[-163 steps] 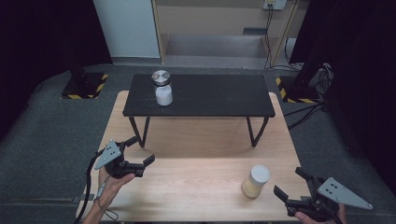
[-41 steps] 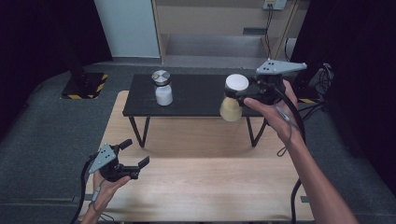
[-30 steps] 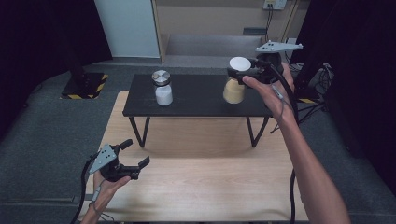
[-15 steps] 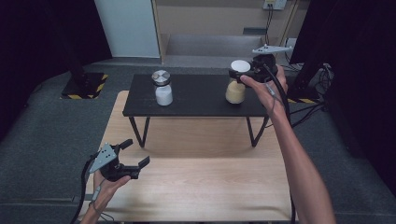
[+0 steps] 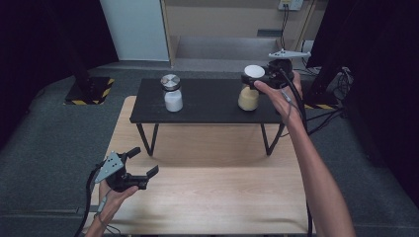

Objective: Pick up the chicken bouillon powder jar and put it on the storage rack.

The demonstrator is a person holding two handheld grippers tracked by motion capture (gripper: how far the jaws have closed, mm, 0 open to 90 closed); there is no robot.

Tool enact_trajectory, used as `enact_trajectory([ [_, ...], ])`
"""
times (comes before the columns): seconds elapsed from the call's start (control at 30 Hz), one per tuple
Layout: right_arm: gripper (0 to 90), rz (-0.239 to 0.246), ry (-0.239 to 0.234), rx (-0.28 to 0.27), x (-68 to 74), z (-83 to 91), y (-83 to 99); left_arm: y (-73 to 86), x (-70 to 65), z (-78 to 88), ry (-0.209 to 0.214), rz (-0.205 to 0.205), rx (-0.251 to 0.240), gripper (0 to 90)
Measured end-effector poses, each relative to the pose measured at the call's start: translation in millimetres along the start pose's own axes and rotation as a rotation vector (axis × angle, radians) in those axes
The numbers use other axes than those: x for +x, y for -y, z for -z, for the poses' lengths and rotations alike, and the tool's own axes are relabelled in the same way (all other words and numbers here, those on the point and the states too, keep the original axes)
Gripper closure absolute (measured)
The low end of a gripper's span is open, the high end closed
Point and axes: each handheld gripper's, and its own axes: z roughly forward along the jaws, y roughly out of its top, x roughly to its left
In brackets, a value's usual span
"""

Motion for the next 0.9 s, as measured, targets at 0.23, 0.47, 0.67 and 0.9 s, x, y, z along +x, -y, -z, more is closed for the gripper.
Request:
enact_trajectory([
  [0.23,8.6,0.0,0.011,-0.071,2.1,19.8,-0.3,0.0,-0.5,0.3,0.004,-0.004,0.0,0.8],
  [0.47,8.5,0.009,0.011,-0.147,4.6,49.0,-11.9,0.3,-0.3,0.9,0.005,0.0,-0.005,0.8],
  [0.67,8.5,0.034,-0.004,-0.178,12.6,68.8,-18.7,-0.3,-0.8,0.6,0.008,-0.004,-0.002,0.9],
  [0.9,8.6,0.081,-0.055,-0.193,22.0,90.5,-13.7,-0.2,-1.1,0.6,0.013,0.0,-0.003,1.0],
])
